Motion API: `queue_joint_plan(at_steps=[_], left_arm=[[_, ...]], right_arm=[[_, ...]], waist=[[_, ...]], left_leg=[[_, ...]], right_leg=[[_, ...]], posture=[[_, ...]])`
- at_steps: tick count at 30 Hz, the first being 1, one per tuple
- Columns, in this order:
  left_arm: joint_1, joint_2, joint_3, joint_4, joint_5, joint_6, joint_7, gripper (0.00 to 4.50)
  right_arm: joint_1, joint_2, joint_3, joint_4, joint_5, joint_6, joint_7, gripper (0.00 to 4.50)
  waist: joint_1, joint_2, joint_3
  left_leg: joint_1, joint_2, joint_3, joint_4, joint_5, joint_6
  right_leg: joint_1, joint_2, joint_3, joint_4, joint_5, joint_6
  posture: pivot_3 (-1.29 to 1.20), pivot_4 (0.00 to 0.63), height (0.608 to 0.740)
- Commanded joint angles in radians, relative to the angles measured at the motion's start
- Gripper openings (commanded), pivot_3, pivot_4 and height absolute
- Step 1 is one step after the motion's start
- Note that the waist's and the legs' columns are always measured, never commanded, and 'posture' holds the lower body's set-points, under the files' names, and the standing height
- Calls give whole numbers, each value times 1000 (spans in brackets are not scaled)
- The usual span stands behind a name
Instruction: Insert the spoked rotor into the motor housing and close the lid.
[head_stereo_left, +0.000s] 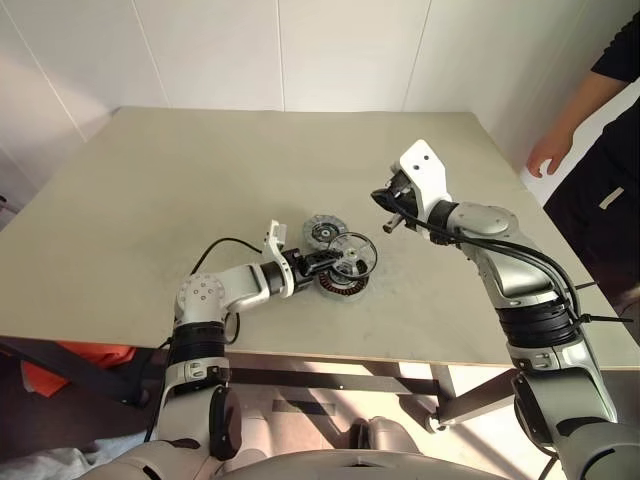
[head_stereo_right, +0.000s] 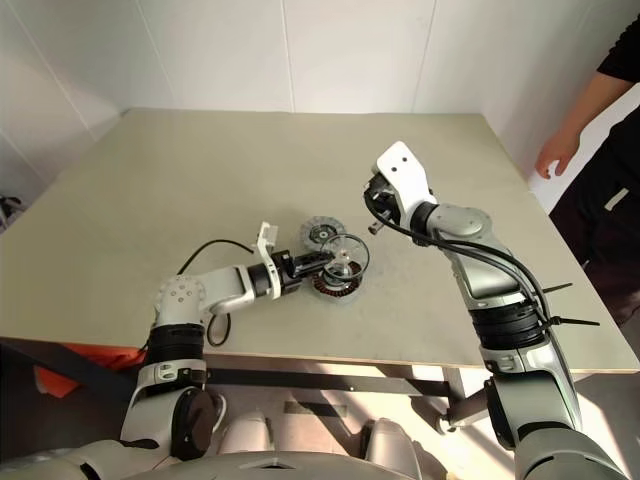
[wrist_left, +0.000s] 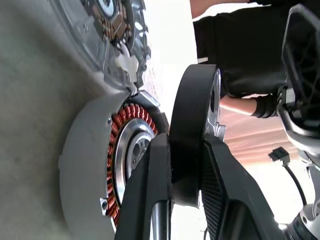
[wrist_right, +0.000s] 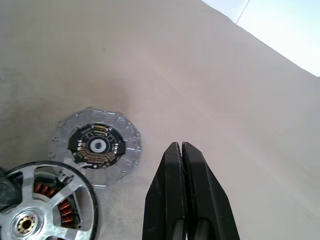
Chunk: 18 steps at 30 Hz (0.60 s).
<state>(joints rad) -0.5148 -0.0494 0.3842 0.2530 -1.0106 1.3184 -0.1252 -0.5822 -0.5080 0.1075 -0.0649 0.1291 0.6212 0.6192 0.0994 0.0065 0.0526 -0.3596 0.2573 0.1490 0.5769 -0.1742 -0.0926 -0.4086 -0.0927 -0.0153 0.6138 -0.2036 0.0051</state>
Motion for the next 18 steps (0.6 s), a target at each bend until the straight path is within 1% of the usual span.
queue_joint_plan(at_steps=[1, 8, 13, 18], left_arm=[[-24, -6, 8, -9, -29, 14, -8, 495], [1, -15, 25, -57, -52, 61, 21, 495], [18, -5, 63, -96, -95, 95, 40, 495], [45, 13, 70, -118, -100, 123, 58, 495]], right_arm=[[-21, -7, -25, -14, -9, -6, -19, 0], [-13, -5, -20, -6, -10, -13, -24, 0], [-9, -9, -16, 2, -13, -17, -20, 0], [-14, -9, -17, 11, -15, -23, -18, 0]], waist=[[0, 0, 0], [0, 0, 0], [-1, 0, 0], [-1, 0, 0]], left_leg=[[0, 0, 0, 0, 0, 0], [-1, 0, 0, 0, 0, 0], [0, 0, 0, 0, 0, 0], [0, 0, 0, 0, 0, 0]], right_leg=[[0, 0, 0, 0, 0, 0], [0, 0, 0, -1, 0, 0], [0, 0, 0, -1, 0, 0], [0, 0, 0, -1, 0, 0]], posture=[[0, 0, 740], [0, 0, 740], [0, 0, 740], [0, 0, 740]])
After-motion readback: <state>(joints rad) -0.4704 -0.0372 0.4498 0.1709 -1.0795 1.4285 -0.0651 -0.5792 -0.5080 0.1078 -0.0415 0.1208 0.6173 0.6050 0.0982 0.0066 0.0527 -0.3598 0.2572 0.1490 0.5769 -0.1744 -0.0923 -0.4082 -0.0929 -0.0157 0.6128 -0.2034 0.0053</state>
